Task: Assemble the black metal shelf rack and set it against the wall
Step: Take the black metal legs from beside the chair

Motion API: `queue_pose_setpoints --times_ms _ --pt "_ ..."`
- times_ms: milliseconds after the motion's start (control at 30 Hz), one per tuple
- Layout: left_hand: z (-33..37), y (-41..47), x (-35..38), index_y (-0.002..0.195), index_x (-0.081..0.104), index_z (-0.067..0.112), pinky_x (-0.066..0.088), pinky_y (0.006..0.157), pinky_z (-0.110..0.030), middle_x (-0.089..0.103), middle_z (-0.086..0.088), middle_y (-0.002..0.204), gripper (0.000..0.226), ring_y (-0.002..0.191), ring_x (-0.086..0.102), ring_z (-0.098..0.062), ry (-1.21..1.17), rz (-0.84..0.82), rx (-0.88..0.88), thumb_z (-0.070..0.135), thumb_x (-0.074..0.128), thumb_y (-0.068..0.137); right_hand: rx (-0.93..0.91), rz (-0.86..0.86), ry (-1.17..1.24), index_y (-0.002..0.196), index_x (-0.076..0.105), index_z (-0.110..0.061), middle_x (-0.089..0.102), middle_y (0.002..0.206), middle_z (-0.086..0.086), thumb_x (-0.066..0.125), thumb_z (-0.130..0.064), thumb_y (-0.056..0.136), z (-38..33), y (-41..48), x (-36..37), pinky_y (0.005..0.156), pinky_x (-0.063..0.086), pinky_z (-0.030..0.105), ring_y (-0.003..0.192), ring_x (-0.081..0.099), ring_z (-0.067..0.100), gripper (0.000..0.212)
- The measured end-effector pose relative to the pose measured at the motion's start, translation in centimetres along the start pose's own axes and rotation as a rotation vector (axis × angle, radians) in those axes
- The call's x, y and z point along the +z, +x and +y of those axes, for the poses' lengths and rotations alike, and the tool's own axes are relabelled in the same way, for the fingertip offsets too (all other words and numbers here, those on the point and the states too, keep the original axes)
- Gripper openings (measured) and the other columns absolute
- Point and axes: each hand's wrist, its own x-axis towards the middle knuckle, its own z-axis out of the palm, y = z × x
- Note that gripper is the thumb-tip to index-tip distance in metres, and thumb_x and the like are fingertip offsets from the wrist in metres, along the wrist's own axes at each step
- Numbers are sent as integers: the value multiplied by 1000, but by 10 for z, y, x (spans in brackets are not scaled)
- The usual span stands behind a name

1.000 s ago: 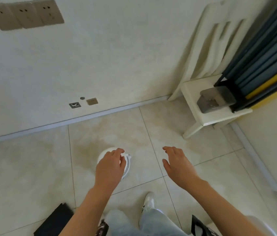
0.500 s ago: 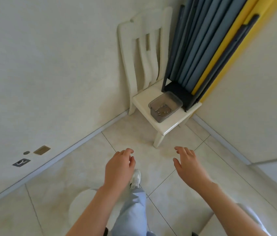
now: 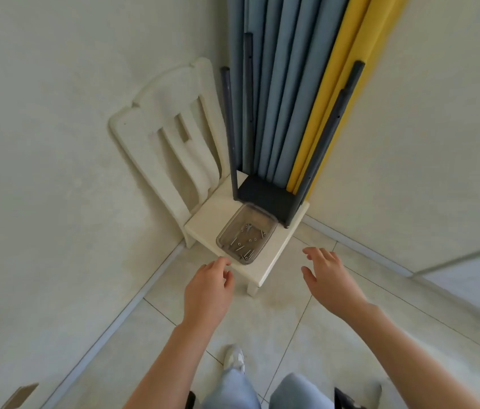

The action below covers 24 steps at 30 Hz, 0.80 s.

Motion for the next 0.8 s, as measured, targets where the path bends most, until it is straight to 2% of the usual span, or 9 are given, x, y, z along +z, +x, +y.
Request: queue_pose_setpoints --times_ms 100,200,300,367,500,600,700,800 --pt "21 35 3 124 63 22 47 71 -28 69 5 102 26 94 61 -14 -15 -3 51 23 55 100 16 23 -13 142 42 -18 53 136 1 47 -29 101 12 32 -14 105 40 32 131 41 20 42" --pt "46 71 12 125 63 23 41 66 -20 71 8 102 26 88 58 -6 -22 -1 90 25 57 100 28 36 -13 142 41 -18 52 137 1 47 -30 102 28 66 -32 106 39 32 131 41 20 42" --pt "74 99 25 125 64 21 48 67 -22 71 8 99 26 86 62 -7 -47 -2 86 24 58 100 24 22 -21 142 41 -18 52 137 1 46 -30 102 51 98 -51 106 39 33 131 40 21 43" --pt "95 116 38 124 64 22 50 69 -22 70 9 97 26 86 63 -6 -75 11 57 24 59 99 13 2 -7 142 41 -18 52 137 1 46 -30 102 68 120 -63 106 39 34 131 40 21 42" --pt "142 157 68 124 63 26 41 66 -14 63 16 92 26 83 58 -1 -115 75 -30 26 60 99 -73 -24 -14 141 41 -18 53 135 1 45 -28 102 98 178 -95 106 39 33 128 43 20 41" --pt "180 175 89 129 59 26 38 63 -9 63 16 97 30 82 58 0 -176 93 -117 26 60 99 -141 -60 -14 139 44 -17 54 132 2 46 -26 102 122 215 -124 103 42 34 125 45 21 38" --pt "218 191 104 131 57 24 42 65 -12 63 12 103 32 82 58 0 -231 111 -186 27 60 99 -223 -66 -50 139 45 -16 56 131 3 47 -26 102 144 246 -155 102 43 33 125 47 22 38" --pt "247 215 108 137 52 23 47 73 -16 63 6 117 39 92 61 -5 -262 142 -210 27 61 99 -277 -40 -77 140 44 -14 57 131 5 48 -24 102 155 281 -183 102 42 31 123 49 23 40"
